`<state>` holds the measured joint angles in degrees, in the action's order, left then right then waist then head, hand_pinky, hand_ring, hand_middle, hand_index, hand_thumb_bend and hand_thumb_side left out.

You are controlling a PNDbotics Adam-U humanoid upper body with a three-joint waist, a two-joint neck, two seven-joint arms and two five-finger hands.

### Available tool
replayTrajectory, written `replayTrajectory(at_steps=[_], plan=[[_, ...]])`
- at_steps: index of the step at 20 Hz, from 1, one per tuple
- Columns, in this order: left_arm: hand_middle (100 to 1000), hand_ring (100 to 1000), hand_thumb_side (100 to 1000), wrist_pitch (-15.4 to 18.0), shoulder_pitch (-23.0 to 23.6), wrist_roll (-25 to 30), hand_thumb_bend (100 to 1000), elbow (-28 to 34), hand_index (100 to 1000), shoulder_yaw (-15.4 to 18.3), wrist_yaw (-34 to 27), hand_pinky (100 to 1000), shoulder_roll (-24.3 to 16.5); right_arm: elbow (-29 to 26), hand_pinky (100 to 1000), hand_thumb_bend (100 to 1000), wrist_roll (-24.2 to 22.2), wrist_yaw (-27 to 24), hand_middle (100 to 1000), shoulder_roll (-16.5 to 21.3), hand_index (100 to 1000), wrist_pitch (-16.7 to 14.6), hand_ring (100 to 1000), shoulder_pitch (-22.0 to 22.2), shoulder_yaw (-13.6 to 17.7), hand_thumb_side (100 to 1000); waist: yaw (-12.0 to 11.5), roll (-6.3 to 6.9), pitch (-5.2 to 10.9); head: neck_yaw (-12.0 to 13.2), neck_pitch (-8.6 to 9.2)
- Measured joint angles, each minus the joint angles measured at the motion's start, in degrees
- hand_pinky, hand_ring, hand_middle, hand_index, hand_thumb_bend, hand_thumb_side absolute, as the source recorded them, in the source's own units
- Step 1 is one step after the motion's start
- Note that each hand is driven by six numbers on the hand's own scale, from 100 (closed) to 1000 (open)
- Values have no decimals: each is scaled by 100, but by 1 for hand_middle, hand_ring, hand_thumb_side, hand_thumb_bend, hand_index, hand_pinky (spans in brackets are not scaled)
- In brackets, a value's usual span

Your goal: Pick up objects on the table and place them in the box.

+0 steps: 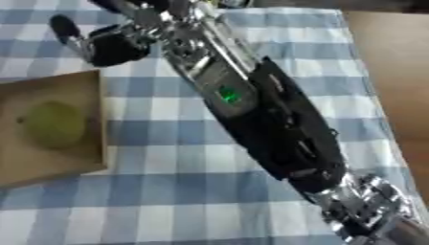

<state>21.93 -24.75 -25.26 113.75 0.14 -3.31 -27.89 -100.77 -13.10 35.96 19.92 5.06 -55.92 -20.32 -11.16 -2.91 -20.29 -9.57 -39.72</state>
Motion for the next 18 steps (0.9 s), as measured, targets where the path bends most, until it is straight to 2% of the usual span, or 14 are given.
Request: replayTrajectory(at_steps=[3, 7, 12, 18], plan=[[539, 589, 488, 0, 4, -30, 100, 0, 779, 4, 26, 668, -1, -384, 885, 100, 507, -516, 668, 454, 808, 96, 961, 279, 422, 340, 35, 23, 0, 79, 1], [539, 590, 485, 2, 5, -75, 100, 0, 779, 37, 36, 668, -1, -929, 888, 100, 1192, -1283, 671, 920, 808, 37, 948, 709, 1054, 505, 93, 77, -3, 178, 2], [539, 590, 482, 9, 4, -135, 102, 0, 779, 69, 61, 668, 3, -1238, 889, 100, 2053, -1875, 678, 1109, 785, -293, 936, 1045, 1704, 525, 150, 153, -20, 257, 2], [539, 590, 481, 30, -17, -216, 109, 0, 778, 106, 77, 668, 41, -1262, 894, 100, 2838, -2174, 685, 1057, 776, -771, 940, 1430, 2153, 523, 204, 191, -63, 307, 4]])
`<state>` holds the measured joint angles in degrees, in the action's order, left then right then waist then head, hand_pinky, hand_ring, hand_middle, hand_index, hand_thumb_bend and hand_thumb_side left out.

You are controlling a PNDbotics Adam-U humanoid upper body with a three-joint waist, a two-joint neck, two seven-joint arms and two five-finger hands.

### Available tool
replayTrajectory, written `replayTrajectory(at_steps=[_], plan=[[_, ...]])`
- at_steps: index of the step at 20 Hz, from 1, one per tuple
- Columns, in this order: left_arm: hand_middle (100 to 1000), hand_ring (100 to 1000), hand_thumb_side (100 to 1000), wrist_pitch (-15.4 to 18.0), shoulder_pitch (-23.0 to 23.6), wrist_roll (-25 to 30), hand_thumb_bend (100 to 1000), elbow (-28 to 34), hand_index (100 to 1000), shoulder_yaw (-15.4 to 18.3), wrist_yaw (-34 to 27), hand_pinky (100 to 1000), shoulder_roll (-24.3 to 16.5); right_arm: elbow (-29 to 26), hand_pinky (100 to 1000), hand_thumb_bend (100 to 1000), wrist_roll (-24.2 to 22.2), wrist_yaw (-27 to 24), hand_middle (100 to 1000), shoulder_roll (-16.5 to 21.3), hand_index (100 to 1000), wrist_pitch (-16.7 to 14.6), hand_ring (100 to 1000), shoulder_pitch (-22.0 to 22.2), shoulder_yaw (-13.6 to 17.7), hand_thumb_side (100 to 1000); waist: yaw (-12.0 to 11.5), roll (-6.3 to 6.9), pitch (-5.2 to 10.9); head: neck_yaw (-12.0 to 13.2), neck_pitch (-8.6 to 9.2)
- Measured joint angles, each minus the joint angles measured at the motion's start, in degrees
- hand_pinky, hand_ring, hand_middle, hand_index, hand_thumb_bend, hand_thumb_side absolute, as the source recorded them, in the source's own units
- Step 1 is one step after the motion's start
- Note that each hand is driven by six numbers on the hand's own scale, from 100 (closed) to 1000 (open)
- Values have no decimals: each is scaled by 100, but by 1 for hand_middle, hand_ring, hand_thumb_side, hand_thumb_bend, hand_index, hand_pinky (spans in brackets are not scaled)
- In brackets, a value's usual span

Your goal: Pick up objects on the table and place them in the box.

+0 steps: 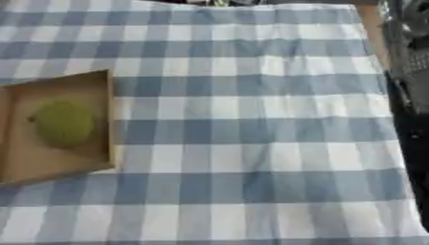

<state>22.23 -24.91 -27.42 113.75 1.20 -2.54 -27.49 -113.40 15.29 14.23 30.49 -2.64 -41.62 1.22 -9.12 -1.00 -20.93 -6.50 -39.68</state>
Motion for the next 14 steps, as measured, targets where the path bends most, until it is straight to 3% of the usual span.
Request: replayTrajectory(at_steps=[2, 4, 6, 14], plan=[[539, 591, 481, 2, -40, -24, 111, 0, 778, 3, 0, 668, 40, -2, 888, 100, 180, -24, 682, -50, 775, -230, 932, 106, 141, 523, 13, 1, -13, 18, 1], [539, 591, 482, -5, -48, -40, 112, 0, 778, 7, 0, 667, 49, -3, 828, 100, 250, -29, 630, -76, 763, -441, 869, 199, 239, 523, 22, 2, -24, 37, 2], [539, 591, 482, -2, -59, -52, 113, 0, 778, 16, 0, 667, 80, -5, 836, 100, 214, -84, 628, -108, 762, -571, 866, 263, 275, 523, 24, 2, -25, 43, 3], [538, 591, 478, -1, -85, -89, 116, 0, 777, 34, 0, 667, 101, -9, 855, 100, -4, -381, 622, -219, 759, -807, 865, 289, 368, 523, 31, 13, -29, 60, 45]])
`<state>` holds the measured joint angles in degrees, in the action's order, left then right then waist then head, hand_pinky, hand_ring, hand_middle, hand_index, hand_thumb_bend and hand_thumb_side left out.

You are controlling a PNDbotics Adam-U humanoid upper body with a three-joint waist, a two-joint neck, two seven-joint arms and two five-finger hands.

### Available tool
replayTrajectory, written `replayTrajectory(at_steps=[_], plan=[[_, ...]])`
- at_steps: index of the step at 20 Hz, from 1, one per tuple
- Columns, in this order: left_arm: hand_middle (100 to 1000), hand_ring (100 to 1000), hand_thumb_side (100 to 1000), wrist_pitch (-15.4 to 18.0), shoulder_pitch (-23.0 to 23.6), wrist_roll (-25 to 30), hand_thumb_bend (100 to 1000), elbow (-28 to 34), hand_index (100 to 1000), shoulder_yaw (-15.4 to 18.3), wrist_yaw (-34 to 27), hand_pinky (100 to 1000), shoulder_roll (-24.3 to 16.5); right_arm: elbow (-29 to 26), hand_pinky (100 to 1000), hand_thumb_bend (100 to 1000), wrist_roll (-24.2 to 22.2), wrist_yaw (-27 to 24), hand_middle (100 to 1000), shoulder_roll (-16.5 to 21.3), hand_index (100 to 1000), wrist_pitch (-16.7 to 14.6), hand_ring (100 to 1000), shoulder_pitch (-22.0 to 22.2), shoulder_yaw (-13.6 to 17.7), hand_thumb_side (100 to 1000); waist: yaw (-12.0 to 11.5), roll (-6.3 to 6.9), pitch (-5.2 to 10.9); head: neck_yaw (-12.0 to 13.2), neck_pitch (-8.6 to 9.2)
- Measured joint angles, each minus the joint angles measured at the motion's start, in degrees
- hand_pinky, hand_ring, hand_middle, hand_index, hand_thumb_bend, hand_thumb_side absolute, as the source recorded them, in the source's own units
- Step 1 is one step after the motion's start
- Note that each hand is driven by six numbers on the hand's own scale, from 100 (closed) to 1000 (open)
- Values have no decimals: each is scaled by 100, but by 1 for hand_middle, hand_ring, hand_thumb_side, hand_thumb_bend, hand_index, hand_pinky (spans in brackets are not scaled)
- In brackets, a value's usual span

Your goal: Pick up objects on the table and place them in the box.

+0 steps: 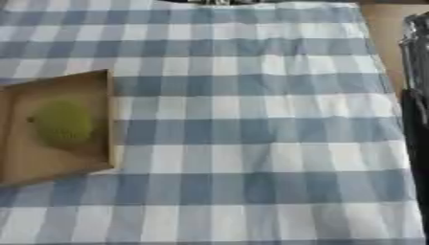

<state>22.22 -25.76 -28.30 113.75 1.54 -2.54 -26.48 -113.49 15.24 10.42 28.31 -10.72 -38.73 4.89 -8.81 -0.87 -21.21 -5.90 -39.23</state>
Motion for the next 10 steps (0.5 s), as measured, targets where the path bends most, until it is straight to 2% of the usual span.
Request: replayTrajectory(at_steps=[10], plan=[[538, 591, 477, 19, -5, -22, 118, 0, 777, 2, 0, 667, 38, -1, 849, 100, -36, -60, 611, -87, 758, -19, 859, -2, 37, 524, 7, -3, -2, 18, 1]])
